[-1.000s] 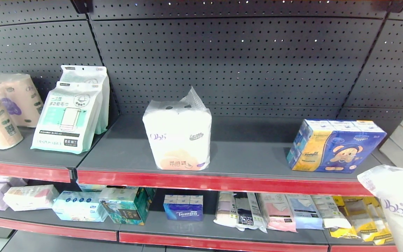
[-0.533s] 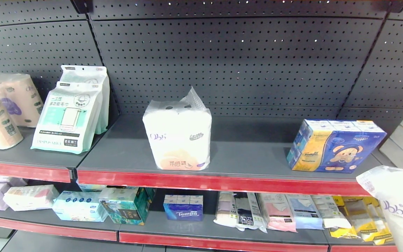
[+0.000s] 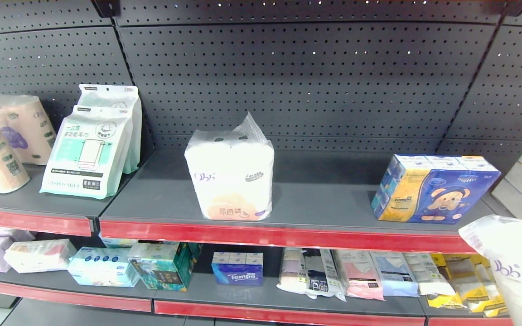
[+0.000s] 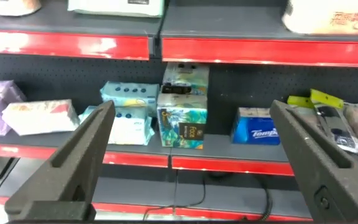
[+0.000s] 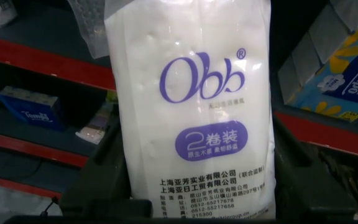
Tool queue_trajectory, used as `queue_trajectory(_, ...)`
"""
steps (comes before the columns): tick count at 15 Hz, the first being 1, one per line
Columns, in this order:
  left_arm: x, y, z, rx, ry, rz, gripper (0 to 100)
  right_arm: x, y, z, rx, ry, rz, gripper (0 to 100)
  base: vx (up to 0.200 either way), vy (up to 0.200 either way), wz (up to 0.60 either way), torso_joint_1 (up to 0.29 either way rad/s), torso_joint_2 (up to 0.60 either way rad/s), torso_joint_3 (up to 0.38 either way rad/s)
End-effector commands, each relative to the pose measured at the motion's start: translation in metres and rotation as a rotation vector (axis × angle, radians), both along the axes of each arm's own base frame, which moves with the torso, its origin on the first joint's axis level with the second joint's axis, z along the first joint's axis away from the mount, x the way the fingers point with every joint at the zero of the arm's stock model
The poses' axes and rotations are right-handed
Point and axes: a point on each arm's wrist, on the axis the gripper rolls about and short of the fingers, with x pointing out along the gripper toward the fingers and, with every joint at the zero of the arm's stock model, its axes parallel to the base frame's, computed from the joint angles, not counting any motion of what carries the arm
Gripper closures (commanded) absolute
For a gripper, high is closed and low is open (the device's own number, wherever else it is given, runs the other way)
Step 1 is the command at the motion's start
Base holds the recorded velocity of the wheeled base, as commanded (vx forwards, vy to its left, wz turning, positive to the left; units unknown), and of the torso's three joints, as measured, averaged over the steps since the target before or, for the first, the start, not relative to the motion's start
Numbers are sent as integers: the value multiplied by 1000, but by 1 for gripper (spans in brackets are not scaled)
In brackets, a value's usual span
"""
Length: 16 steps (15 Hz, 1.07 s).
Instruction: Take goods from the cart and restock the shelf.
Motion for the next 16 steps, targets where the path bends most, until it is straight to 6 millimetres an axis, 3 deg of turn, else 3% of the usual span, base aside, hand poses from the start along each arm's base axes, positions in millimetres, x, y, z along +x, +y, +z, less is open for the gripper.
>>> queue_trajectory(1,0,0,0,2,-2,-7,0,0,0,-1,0,5,0,100,-200,0,0,2,7,7)
queue_trajectory(3,0,0,0,5,-2,-11,0,1,0,-2,0,8,-1,100,-200,0,0,12,7,5)
queue_trajectory(16,0,0,-3,5,7,-12,0,-3,0,9,-71,-42,30,100,0,0,0,0,0,0)
